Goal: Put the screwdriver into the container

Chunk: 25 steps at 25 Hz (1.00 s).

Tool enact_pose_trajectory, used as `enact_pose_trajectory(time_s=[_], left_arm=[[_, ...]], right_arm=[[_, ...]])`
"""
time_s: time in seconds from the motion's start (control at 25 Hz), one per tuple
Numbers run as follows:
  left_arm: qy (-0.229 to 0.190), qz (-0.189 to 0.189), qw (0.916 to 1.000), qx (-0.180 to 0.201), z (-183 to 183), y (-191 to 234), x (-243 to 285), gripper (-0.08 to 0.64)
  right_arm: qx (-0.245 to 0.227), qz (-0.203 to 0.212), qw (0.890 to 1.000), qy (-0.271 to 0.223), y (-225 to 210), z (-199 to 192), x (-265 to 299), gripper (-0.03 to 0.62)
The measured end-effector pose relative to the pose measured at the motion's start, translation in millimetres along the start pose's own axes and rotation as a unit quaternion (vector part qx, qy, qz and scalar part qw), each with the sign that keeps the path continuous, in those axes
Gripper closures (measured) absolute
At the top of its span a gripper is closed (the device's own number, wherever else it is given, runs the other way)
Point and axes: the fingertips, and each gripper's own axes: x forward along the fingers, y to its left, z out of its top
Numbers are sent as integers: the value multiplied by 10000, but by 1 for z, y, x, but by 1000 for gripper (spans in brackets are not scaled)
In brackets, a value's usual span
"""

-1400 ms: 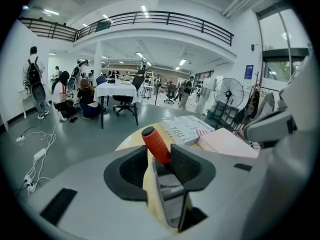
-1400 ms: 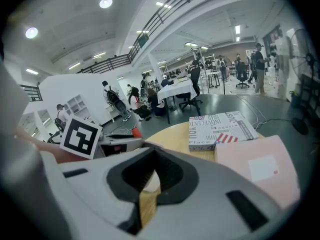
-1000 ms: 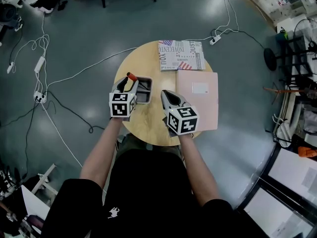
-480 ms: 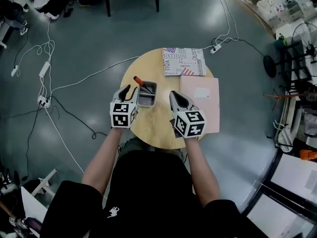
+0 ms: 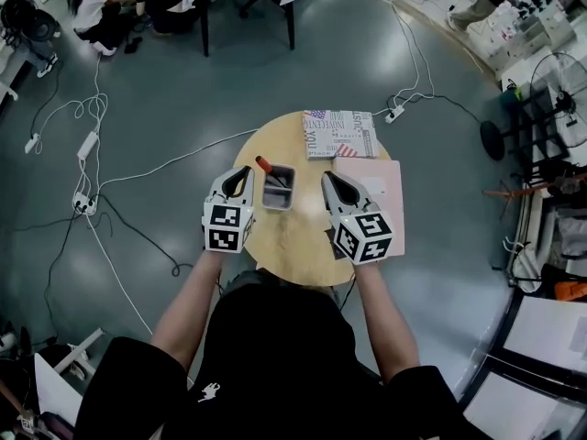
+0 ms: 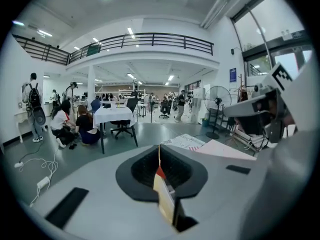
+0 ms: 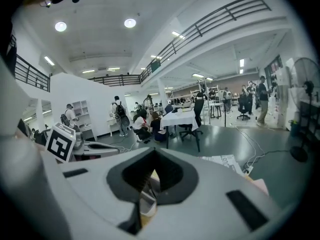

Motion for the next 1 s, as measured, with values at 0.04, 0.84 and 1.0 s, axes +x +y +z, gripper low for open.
enact_pose_trajectory(time_s=[0.04, 0.84, 1.0], left_arm=[[-56, -7, 10000, 25, 5, 0, -3, 551], [-996, -344, 9937, 394, 99, -30, -64, 557], [-1171, -333, 9913, 492, 110, -33, -73, 557]], right_arm=[[-40, 11, 10000, -67, 2, 5, -5, 591], [-225, -539, 9923, -1088, 10, 77, -102, 591], [-328, -591, 9904, -1206, 13, 84, -108, 591]])
